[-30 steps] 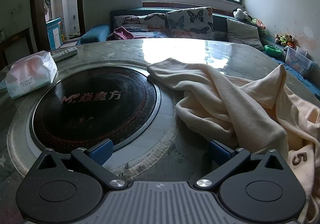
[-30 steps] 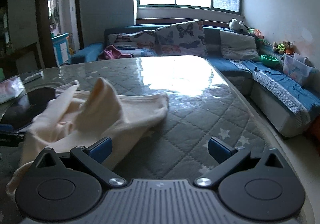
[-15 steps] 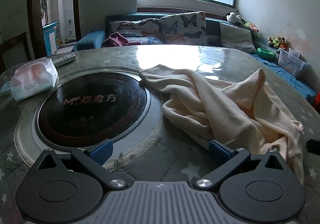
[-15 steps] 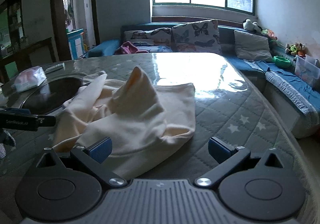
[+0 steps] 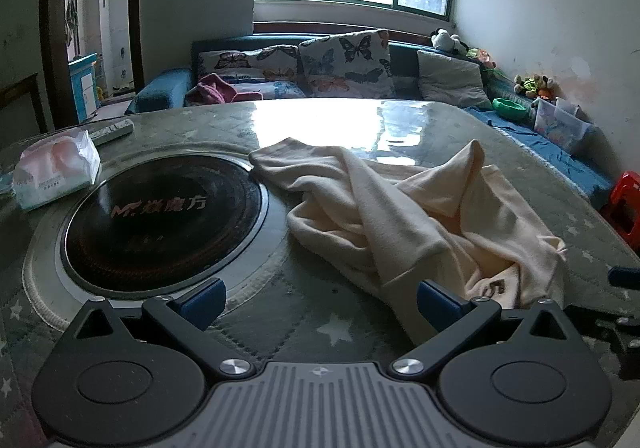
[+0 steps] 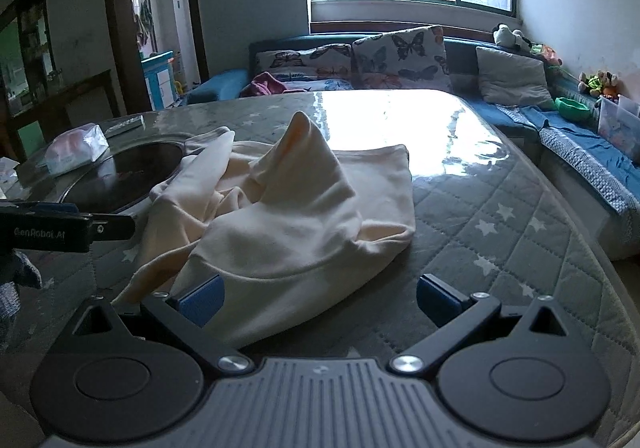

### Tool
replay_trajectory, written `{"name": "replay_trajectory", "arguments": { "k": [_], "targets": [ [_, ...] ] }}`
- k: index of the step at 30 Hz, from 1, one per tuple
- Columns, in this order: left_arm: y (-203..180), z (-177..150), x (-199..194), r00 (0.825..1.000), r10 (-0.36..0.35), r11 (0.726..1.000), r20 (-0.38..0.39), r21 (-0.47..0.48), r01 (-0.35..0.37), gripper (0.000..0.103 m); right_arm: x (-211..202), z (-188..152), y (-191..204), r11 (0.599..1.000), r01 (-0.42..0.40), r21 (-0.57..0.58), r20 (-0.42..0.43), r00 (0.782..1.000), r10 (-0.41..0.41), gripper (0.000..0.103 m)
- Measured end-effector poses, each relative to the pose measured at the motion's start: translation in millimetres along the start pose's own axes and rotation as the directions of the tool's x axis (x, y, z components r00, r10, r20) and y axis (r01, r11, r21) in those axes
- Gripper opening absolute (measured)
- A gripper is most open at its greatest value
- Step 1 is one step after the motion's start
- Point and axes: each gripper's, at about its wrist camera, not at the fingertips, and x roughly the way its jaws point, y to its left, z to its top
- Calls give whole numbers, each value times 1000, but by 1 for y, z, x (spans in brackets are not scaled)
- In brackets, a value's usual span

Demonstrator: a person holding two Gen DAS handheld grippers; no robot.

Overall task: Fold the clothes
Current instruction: 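Move both grippers toward the crumpled cream sweatshirt on the table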

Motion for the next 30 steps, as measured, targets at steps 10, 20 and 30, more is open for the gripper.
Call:
{"name": "replay_trajectory", "arguments": {
  "k": [10, 20, 30],
  "targets": [
    [-13, 4, -7, 1000, -28, 999, 14, 22, 27, 103, -6, 2, 3, 1000, -1, -5, 6, 1000, 1, 103],
    [-16, 8, -8, 999, -38, 999, 17, 20, 38, 103, -4, 4, 5, 1000, -1, -5, -2, 1000, 1, 103],
    [-18, 17, -1, 999, -44, 999, 20, 22, 43, 103, 0, 7, 6, 1000, -9, -7, -1, 1000, 9, 103]
  ]
}}
